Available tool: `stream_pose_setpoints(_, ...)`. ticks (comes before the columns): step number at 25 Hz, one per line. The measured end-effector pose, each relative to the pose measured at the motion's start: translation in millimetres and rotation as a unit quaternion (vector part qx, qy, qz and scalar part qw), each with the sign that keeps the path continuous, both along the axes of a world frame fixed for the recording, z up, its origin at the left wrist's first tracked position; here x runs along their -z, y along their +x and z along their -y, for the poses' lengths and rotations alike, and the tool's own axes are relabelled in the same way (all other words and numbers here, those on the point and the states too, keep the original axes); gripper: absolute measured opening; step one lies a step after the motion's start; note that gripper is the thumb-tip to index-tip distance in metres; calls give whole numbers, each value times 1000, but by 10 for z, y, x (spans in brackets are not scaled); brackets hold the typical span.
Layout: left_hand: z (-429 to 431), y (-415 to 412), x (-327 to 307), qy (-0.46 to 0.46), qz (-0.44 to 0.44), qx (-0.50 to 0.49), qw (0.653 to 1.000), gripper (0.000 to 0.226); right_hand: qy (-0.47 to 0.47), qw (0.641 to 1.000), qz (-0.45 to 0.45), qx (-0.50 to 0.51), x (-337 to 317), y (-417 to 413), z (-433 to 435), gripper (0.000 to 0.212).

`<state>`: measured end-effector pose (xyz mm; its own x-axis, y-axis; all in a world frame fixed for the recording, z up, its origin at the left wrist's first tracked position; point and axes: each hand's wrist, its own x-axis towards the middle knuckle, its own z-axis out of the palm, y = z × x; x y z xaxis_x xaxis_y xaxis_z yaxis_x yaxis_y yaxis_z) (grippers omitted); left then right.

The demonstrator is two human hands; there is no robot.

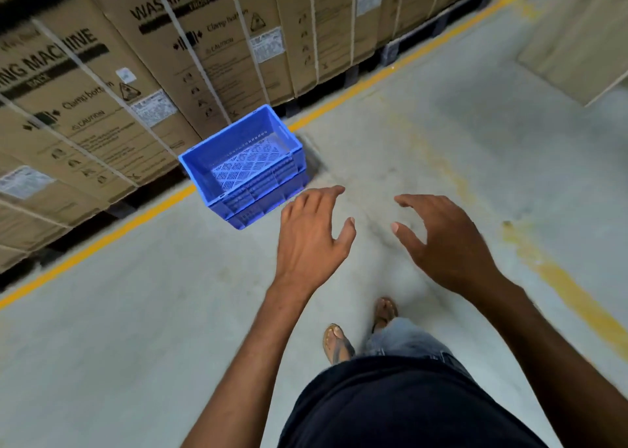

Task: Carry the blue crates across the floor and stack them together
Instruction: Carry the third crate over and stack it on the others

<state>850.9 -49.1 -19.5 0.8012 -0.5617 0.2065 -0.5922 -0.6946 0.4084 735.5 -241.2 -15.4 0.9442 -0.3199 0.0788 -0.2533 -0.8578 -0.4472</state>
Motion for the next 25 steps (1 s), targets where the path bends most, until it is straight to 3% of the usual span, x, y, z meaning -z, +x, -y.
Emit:
stream_pose_setpoints(7, 680, -1393, 34, 26, -12, 212, 977, 45, 47, 976, 11, 211, 167, -2062, 160, 40)
stream_pose_setpoints(12, 1335, -2666, 87, 47, -34, 330, 942, 45, 103, 930, 47, 350, 300, -3691, 332, 39)
stream_pose_setpoints(19, 2308, -4819, 101, 43, -57, 457, 887, 53, 75, 866, 64, 490, 245, -5793, 565, 43)
stream_pose_setpoints(22, 2752, -5559, 106, 71, -86, 516, 849, 47, 160, 788, 133, 580, 323, -6496, 730, 31)
stream_pose_setpoints(25, 3259, -6156, 233, 128, -148, 560, 805, 40, 318, 648, 247, 647, 478, -7094, 944, 17)
